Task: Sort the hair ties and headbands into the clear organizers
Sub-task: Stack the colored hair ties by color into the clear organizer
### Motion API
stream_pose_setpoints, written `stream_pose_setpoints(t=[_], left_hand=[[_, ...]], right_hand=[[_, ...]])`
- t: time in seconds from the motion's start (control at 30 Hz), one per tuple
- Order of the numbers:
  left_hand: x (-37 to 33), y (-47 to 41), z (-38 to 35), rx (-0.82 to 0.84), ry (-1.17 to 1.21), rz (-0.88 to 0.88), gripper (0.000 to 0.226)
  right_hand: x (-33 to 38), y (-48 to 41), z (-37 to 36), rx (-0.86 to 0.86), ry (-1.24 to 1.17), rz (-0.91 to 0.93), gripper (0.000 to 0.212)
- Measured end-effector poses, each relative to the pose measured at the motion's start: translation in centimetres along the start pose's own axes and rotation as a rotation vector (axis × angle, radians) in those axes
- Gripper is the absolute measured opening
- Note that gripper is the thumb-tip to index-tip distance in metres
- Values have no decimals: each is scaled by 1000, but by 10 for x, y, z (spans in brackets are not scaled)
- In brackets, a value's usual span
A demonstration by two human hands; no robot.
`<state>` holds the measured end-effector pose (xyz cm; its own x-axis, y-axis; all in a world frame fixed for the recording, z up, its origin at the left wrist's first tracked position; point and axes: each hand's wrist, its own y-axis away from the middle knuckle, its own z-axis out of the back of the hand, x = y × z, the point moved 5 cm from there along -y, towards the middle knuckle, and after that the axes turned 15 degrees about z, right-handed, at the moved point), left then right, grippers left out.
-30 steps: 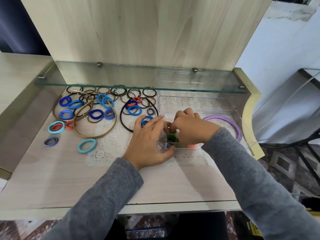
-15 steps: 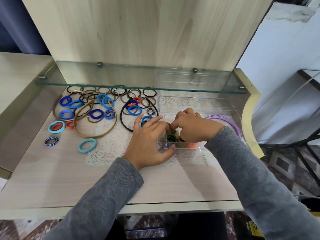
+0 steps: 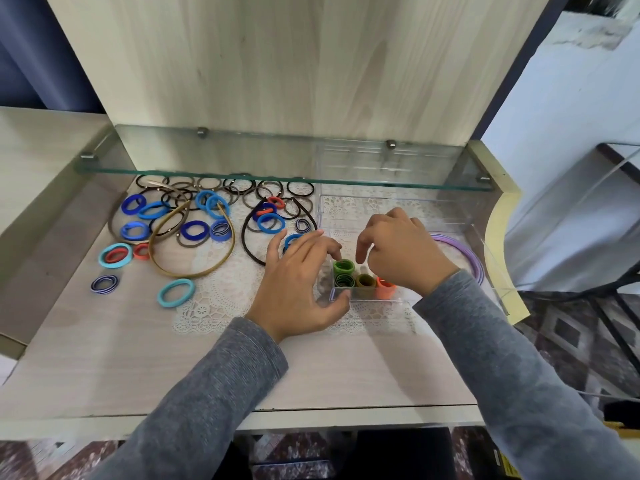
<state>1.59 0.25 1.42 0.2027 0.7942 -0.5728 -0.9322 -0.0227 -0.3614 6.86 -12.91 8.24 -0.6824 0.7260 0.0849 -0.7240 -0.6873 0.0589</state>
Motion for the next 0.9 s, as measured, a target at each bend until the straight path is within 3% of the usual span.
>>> stream_pose_setpoints(t=[0.37, 0.53, 0.73, 0.9], left_hand=[[0, 0, 0, -45, -28, 23, 48], [1, -1, -1, -42, -57, 13, 51], [3, -2, -8, 11, -174, 43, 70], [5, -3, -9, 15, -184, 59, 70]], right_hand=[[4, -3, 0, -36, 24, 8, 34], [-9, -2, -3, -68, -31, -76, 35], [-9, -4, -17, 36, -137, -34, 42], [-6, -5, -22, 44, -128, -11, 41]])
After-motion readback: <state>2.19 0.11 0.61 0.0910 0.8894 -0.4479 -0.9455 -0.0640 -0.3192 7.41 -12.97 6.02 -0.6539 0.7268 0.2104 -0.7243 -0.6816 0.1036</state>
